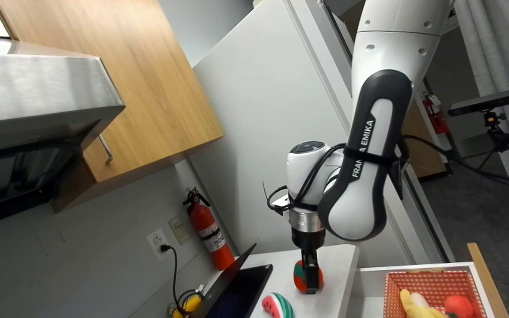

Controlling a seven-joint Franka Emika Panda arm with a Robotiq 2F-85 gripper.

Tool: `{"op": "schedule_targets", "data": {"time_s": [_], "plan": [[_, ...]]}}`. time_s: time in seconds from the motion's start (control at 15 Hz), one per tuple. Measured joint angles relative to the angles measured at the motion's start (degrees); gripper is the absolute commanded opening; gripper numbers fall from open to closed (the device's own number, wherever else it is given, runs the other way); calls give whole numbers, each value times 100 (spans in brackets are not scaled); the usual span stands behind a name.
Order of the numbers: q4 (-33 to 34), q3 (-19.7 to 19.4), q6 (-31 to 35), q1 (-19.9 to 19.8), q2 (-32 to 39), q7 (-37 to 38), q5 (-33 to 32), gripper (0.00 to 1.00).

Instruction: Open the drawer, pick up the orange plush toy, put it in the box that is in the drawer and close the drawer

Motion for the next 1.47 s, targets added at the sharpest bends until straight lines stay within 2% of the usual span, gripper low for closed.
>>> {"op": "schedule_targets", "data": {"time_s": [0.53, 0.8, 1.0, 1.33, 1.47], "plan": [[24, -241, 144, 197, 38, 41, -96, 100], [39, -696, 407, 529, 64, 233, -415, 100], [40, -1040, 424, 839, 71, 345, -423, 100], [39, -1021, 195, 895, 86, 665, -423, 100], [122, -852, -3, 659, 127, 649, -342, 100]]}}
